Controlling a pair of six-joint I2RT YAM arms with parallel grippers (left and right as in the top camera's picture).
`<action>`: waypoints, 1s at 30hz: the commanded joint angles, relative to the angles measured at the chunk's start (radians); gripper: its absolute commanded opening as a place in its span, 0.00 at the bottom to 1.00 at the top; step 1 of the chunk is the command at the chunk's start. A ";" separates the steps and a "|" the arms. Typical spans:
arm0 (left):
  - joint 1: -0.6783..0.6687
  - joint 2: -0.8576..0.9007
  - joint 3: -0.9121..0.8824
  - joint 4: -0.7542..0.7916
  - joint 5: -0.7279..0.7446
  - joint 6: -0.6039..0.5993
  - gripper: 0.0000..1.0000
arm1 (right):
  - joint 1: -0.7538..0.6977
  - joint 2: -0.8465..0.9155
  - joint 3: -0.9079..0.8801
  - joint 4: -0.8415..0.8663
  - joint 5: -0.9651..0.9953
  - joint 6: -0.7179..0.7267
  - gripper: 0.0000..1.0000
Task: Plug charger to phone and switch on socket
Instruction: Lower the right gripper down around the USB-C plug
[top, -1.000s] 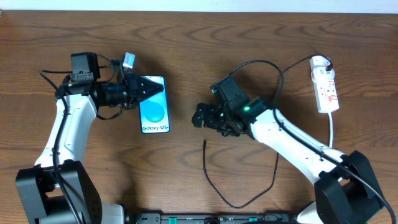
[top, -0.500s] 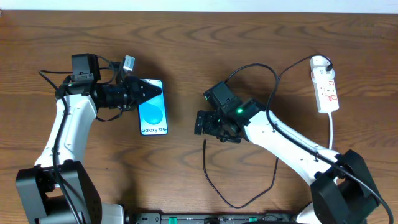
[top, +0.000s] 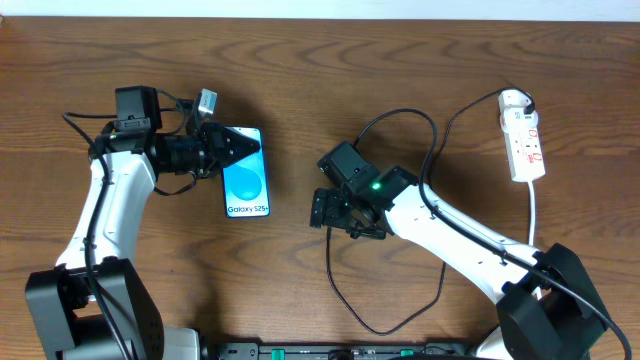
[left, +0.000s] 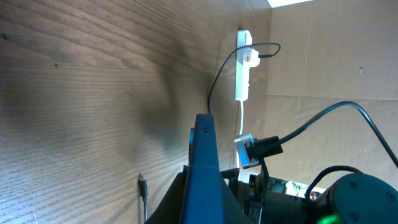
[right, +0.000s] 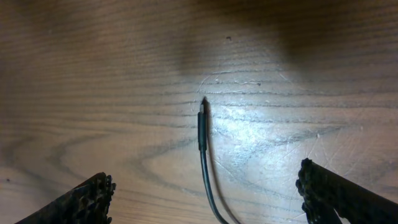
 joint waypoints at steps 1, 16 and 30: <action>0.005 -0.019 -0.002 -0.003 0.014 0.010 0.07 | 0.008 0.005 0.018 0.001 0.026 0.021 0.93; 0.005 -0.019 -0.002 -0.014 0.014 0.010 0.07 | 0.039 0.011 0.017 -0.052 0.086 0.040 0.91; 0.005 -0.019 -0.002 -0.014 0.013 0.018 0.07 | 0.071 0.192 0.018 0.039 0.066 0.041 0.90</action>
